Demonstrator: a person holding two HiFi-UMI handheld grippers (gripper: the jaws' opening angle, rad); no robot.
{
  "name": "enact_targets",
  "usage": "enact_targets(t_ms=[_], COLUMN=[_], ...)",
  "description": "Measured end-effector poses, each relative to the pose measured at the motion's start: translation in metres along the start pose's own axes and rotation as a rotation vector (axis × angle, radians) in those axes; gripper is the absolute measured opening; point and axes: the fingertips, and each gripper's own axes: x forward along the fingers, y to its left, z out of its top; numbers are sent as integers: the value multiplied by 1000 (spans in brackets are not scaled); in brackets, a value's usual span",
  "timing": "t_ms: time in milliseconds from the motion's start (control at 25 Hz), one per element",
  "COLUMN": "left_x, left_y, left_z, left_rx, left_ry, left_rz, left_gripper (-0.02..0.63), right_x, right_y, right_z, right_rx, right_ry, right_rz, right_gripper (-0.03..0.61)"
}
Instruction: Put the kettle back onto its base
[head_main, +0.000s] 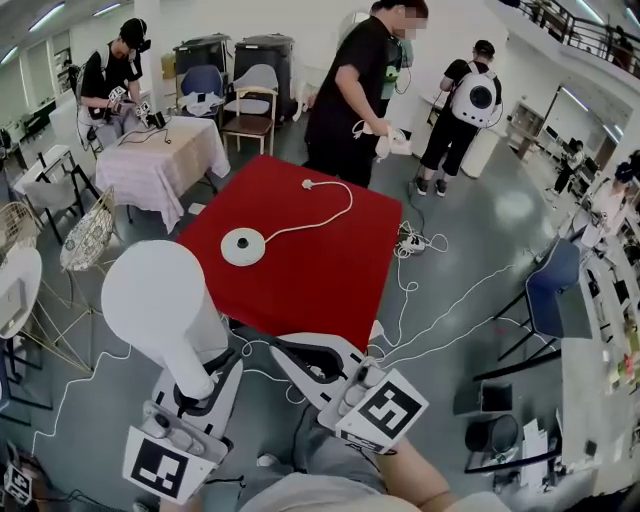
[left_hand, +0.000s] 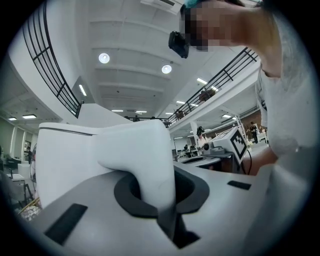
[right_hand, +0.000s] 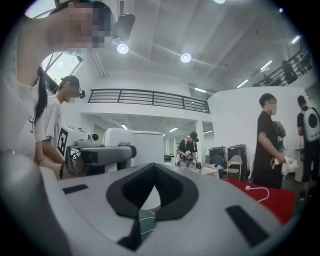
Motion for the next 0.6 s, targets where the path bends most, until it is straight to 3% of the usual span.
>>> enact_targets(t_ms=[600], left_x=[127], left_y=[12], left_z=[-5], left_rx=[18], left_ry=[-3], left_rz=[192], left_gripper=[34], right_x=[-5], right_y=[-131], right_z=[-3], right_rx=[-11], right_ry=[-16], right_rz=[205], right_gripper=[6])
